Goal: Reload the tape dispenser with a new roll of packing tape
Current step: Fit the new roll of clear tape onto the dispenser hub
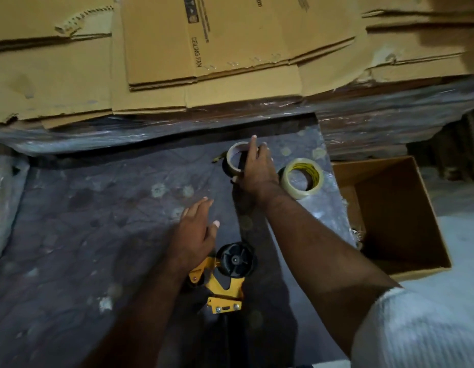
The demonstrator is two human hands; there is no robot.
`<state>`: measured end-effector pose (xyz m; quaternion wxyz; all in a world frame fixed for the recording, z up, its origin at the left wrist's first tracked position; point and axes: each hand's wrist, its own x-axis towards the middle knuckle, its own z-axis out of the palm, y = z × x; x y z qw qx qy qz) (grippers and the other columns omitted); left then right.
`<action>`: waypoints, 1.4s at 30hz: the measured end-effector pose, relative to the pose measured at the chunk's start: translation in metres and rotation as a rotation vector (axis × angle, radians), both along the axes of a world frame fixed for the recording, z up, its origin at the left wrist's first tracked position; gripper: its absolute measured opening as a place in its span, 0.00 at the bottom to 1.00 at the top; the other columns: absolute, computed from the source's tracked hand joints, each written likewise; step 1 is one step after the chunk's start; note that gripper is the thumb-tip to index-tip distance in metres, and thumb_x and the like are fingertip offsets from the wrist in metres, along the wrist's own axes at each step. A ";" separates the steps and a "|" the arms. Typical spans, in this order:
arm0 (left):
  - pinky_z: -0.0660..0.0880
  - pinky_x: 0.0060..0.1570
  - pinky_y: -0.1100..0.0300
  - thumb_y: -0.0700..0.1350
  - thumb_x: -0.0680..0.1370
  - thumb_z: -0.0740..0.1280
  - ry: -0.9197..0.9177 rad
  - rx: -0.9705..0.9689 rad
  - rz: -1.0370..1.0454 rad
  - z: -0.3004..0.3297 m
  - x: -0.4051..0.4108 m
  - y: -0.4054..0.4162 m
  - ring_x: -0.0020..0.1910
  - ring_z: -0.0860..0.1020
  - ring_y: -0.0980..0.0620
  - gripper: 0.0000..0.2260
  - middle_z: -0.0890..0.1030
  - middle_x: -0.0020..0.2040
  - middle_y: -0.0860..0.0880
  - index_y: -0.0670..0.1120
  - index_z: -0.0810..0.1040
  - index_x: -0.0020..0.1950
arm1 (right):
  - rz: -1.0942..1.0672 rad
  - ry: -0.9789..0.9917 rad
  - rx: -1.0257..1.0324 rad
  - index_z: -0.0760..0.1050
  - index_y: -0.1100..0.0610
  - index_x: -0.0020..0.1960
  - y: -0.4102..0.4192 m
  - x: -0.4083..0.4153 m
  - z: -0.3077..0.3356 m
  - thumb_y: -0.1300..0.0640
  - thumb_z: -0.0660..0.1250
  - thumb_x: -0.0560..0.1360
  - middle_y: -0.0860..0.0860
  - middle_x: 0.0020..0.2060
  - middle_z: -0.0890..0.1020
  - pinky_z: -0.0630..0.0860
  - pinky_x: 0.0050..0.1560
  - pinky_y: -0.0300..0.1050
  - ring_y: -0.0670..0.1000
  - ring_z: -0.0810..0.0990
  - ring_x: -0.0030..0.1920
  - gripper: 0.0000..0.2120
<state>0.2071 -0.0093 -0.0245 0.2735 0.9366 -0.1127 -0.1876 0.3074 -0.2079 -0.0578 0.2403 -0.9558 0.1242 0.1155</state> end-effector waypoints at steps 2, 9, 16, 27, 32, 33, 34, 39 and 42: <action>0.67 0.73 0.46 0.51 0.80 0.60 -0.008 -0.005 0.003 0.006 0.004 -0.014 0.73 0.68 0.41 0.26 0.70 0.75 0.42 0.42 0.67 0.76 | 0.061 -0.028 -0.032 0.38 0.58 0.81 -0.009 -0.008 0.009 0.46 0.77 0.69 0.64 0.80 0.51 0.54 0.76 0.60 0.64 0.49 0.80 0.58; 0.71 0.67 0.39 0.54 0.78 0.59 -0.096 0.047 -0.055 0.026 0.009 -0.048 0.71 0.71 0.42 0.27 0.73 0.73 0.44 0.43 0.69 0.75 | 0.078 -0.110 -0.279 0.41 0.58 0.81 -0.047 -0.065 0.031 0.45 0.66 0.73 0.60 0.81 0.52 0.43 0.76 0.65 0.59 0.48 0.81 0.48; 0.70 0.68 0.41 0.52 0.77 0.62 -0.086 0.066 -0.084 0.022 -0.008 -0.061 0.71 0.71 0.41 0.28 0.73 0.73 0.43 0.42 0.69 0.75 | 0.044 0.113 -0.229 0.55 0.54 0.78 -0.080 -0.105 0.016 0.56 0.67 0.73 0.51 0.79 0.60 0.36 0.71 0.77 0.55 0.42 0.81 0.37; 0.68 0.67 0.42 0.56 0.76 0.61 -0.207 0.072 -0.065 0.054 -0.042 -0.012 0.72 0.69 0.43 0.30 0.71 0.75 0.47 0.46 0.66 0.77 | 0.144 -0.065 0.068 0.67 0.49 0.74 -0.038 -0.135 0.050 0.59 0.67 0.73 0.56 0.75 0.69 0.60 0.73 0.62 0.58 0.60 0.78 0.30; 0.63 0.69 0.44 0.56 0.79 0.63 -0.307 -0.064 -0.027 0.087 -0.061 0.020 0.73 0.67 0.49 0.27 0.70 0.76 0.52 0.51 0.66 0.77 | 0.252 -0.282 0.321 0.77 0.59 0.66 0.026 -0.185 0.087 0.57 0.67 0.76 0.58 0.59 0.82 0.73 0.58 0.47 0.61 0.80 0.59 0.19; 0.64 0.69 0.44 0.56 0.78 0.66 -0.318 -0.116 -0.002 0.093 -0.066 0.033 0.72 0.68 0.50 0.27 0.72 0.74 0.53 0.52 0.67 0.76 | 0.233 -0.262 0.383 0.77 0.58 0.66 0.041 -0.193 0.096 0.55 0.67 0.76 0.57 0.58 0.83 0.74 0.57 0.47 0.58 0.81 0.57 0.19; 0.66 0.69 0.44 0.56 0.77 0.68 -0.336 -0.171 0.010 0.098 -0.071 0.048 0.71 0.70 0.50 0.26 0.74 0.72 0.53 0.52 0.69 0.74 | 0.200 -0.217 0.466 0.77 0.56 0.66 0.055 -0.202 0.106 0.54 0.66 0.76 0.54 0.56 0.84 0.76 0.57 0.47 0.55 0.82 0.55 0.19; 0.76 0.59 0.57 0.46 0.73 0.77 -0.421 -0.438 0.069 0.114 -0.105 0.115 0.58 0.80 0.56 0.15 0.83 0.58 0.53 0.46 0.82 0.58 | 0.126 -0.092 0.889 0.75 0.59 0.68 0.118 -0.234 0.136 0.57 0.68 0.76 0.54 0.59 0.84 0.78 0.56 0.46 0.51 0.82 0.58 0.21; 0.75 0.52 0.66 0.43 0.73 0.77 -0.425 -0.512 0.108 0.125 -0.120 0.143 0.53 0.80 0.58 0.11 0.84 0.54 0.54 0.47 0.82 0.54 | 0.126 -0.061 0.975 0.75 0.58 0.69 0.146 -0.250 0.148 0.60 0.68 0.78 0.54 0.59 0.84 0.81 0.52 0.53 0.54 0.83 0.58 0.19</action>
